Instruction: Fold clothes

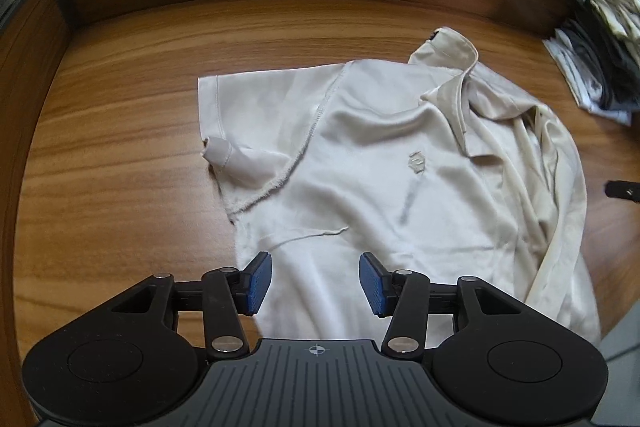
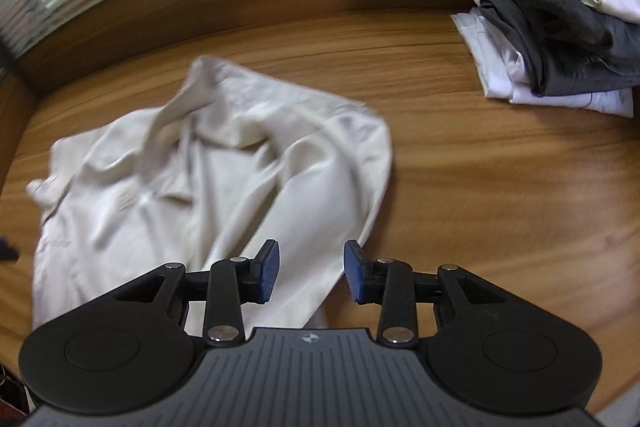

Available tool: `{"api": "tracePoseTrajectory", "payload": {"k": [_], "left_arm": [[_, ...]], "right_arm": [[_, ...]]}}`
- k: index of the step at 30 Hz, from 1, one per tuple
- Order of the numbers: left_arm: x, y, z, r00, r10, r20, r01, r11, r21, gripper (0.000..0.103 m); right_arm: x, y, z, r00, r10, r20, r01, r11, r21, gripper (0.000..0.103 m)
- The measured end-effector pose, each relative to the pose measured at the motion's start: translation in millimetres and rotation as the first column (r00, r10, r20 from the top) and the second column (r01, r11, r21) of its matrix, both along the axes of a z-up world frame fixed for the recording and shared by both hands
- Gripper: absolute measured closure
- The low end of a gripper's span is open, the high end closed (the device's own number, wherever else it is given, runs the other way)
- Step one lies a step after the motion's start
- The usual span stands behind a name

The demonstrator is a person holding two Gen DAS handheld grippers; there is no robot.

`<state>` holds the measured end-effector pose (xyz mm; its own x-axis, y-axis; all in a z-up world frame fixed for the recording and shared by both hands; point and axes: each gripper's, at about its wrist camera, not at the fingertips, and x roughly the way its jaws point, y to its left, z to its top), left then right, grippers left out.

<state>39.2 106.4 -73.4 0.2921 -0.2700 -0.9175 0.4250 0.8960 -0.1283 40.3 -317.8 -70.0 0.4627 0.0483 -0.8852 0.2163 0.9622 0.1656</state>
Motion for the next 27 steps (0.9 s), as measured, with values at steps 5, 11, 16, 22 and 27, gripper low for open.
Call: {"api": "tracePoseTrajectory", "payload": {"k": [5, 11, 16, 22, 27], "left_arm": [[-7.2, -10.4, -3.1, 0.998, 0.069, -0.005, -0.069, 0.998, 0.000, 0.050], [-11.7, -11.8, -3.8, 0.990, 0.141, -0.018, -0.141, 0.990, 0.014, 0.048], [-10.0, -7.7, -3.8, 0.985, 0.169, -0.033, -0.168, 0.985, 0.029, 0.048], [0.1, -2.0, -5.2, 0.984, 0.176, -0.035, -0.174, 0.984, 0.045, 0.048], [13.1, 4.8, -5.3, 0.988, 0.155, -0.023, -0.154, 0.987, 0.050, 0.048]], "right_arm": [[47.1, -33.9, -27.8, 0.999, -0.015, -0.037, 0.014, 1.000, -0.014, 0.060], [95.9, -64.3, -64.1, 0.995, -0.035, -0.096, 0.037, 0.999, 0.016, 0.059], [118.5, -69.2, -77.8, 0.994, -0.014, -0.106, 0.020, 0.998, 0.061, 0.064], [124.5, -56.0, -56.6, 0.999, -0.011, -0.031, 0.014, 0.995, 0.098, 0.102], [127.1, -13.5, -12.7, 0.995, 0.025, 0.098, -0.041, 0.985, 0.169, 0.102]]}}
